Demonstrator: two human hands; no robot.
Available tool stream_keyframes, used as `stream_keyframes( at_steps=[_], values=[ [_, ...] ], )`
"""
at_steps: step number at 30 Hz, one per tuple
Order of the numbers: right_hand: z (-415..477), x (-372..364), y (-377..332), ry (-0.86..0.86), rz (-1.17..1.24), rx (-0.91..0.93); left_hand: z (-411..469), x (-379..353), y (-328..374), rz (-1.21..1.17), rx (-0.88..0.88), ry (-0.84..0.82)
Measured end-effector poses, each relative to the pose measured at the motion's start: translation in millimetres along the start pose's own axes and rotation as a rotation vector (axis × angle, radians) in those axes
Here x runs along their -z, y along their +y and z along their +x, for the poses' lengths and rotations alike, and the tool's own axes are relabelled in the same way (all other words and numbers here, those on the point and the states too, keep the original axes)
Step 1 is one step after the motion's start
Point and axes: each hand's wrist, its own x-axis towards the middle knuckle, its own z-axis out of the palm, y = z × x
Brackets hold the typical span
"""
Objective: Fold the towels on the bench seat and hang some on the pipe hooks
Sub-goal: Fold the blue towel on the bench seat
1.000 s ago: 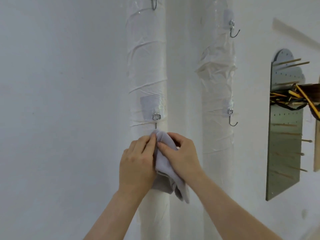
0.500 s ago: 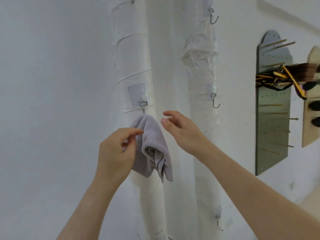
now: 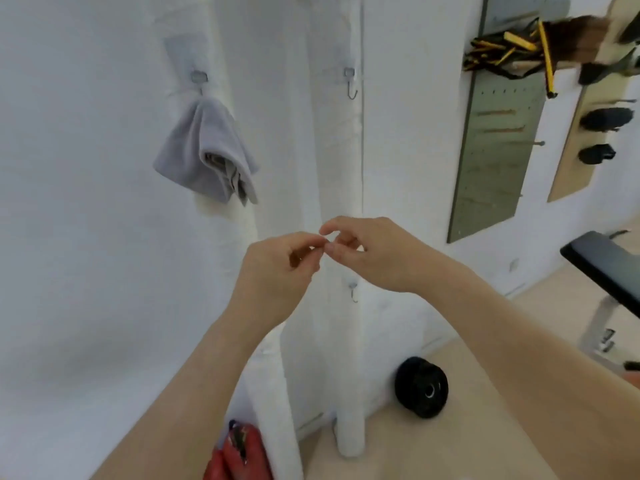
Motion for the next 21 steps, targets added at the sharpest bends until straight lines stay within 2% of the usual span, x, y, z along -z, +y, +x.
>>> stream_keyframes(
  at_steps=[4, 7, 12, 16, 21],
  values=[
    [-93, -1, 37, -0.152, -0.082, -0.134, -69, -58, 40, 0.006, 0.04, -0.126],
    [-160, -7, 65, -0.292, -0.134, -0.24, -119, -100, 65, 0.054, 0.065, -0.305],
    [-268, -33, 108, -0.439, -0.178, -0.414, -199, -156, 99, -0.017, 0.199, -0.612],
    [-357, -54, 131, -0.457, -0.075, -0.629, -260, -193, 118, 0.001, 0.186, -0.824],
    [-461, -89, 146, -0.447, 0.009, -0.894, -340, -234, 130, -0.102, 0.217, -0.944]
  ],
)
